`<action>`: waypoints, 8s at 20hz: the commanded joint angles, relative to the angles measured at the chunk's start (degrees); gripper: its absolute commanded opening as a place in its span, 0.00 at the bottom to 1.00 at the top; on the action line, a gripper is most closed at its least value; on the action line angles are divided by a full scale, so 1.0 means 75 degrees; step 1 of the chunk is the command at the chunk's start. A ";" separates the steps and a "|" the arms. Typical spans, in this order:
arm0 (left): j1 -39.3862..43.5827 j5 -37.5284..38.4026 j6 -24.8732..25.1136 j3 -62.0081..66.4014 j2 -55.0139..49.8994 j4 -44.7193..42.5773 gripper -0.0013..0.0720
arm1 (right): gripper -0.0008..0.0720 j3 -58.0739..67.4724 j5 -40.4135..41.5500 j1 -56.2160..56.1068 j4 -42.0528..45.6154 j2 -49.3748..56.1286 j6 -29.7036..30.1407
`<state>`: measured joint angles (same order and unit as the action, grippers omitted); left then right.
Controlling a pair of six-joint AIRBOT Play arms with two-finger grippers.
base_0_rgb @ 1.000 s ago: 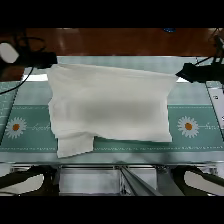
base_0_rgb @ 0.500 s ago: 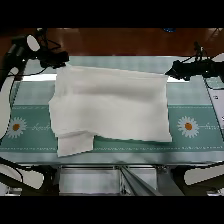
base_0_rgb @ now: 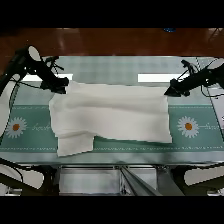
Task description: Fold the shirts.
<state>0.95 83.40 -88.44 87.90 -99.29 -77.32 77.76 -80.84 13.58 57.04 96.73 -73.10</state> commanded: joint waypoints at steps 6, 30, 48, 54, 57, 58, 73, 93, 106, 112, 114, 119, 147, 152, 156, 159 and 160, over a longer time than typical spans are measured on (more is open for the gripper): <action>-0.0248 0.0498 0.0166 -0.0434 -0.0023 0.0026 0.04 | 0.07 -0.0656 0.0420 -0.0143 0.0239 0.0000 -0.0458; -0.5400 -0.0982 0.1792 -0.8160 0.4564 0.2655 0.70 | 0.57 -0.7085 0.3048 0.1134 -0.1842 -0.7157 -0.0373; -0.3232 -0.2384 0.1714 -0.8670 0.4564 0.3022 0.04 | 0.57 -0.6886 0.1040 0.3599 0.0851 -0.7157 -0.1577; -0.3232 -0.2346 0.1728 -0.8670 0.4564 0.3069 0.04 | 0.57 -0.7426 0.0134 0.3858 0.1329 -0.6837 -0.1527; -0.3235 -0.2320 0.1731 -0.8670 0.4564 0.3069 0.04 | 0.57 -0.7426 0.0041 0.3856 0.1032 -0.6062 -0.1169; -0.3232 -0.2320 0.1731 -0.8670 0.4564 0.3069 0.04 | 0.57 -0.7426 0.0096 0.3856 0.0813 -0.5829 -0.1032; -0.3238 -0.1766 0.2069 -0.7632 0.4753 0.3124 0.04 | 0.04 -0.6991 0.1719 0.1658 -0.1976 -0.4642 0.0740; -0.1818 -0.2090 0.0892 -0.1614 0.1125 0.4570 0.04 | 0.04 -0.3433 0.2122 0.1632 -0.3372 -0.2116 0.1122; -0.1411 -0.2057 0.1026 -0.0807 -0.0525 0.4561 0.51 | 0.48 -0.2489 0.3410 0.0877 -0.3538 -0.0434 0.1163; -0.2413 -0.0597 0.0662 0.0414 0.0289 0.3742 0.70 | 0.57 -0.1967 0.0842 0.2294 -0.3232 -0.1393 0.1011; -0.2774 -0.0895 0.0554 0.0329 0.1250 0.2801 0.70 | 0.57 -0.2072 0.0985 0.2821 -0.1926 -0.2197 0.0737; -0.2299 -0.4016 0.0560 -0.2524 0.4599 0.2253 0.70 | 0.57 -0.4132 0.3179 0.2952 -0.1542 -0.3194 -0.0015; 0.2906 -0.5595 0.0358 -0.3037 0.2323 0.2777 0.04 | 0.04 -0.4505 0.1705 0.0300 -0.1390 -0.6983 -0.0061; 0.4721 -0.4173 0.0131 -0.1102 0.0280 0.2777 0.04 | 0.04 -0.4639 0.1055 0.0300 -0.1419 -0.8789 -0.0854; 0.5796 -0.3564 -0.0090 -0.0294 -0.0641 0.3555 0.04 | 0.04 -0.4639 0.0930 0.0300 -0.1731 -0.9346 -0.1075; 0.6545 -0.3567 0.0015 -0.0166 -0.0979 0.3923 0.04 | 0.04 -0.4637 0.1093 0.0303 -0.1871 -0.9355 -0.1052; 0.6679 -0.3558 0.0338 -0.0163 -0.1014 0.3920 0.04 | 0.04 -0.4639 0.1230 0.0303 -0.1874 -0.9355 -0.1052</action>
<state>46.35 55.02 -88.44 84.99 -104.22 -50.50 43.03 -72.95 15.86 44.07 27.68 -80.51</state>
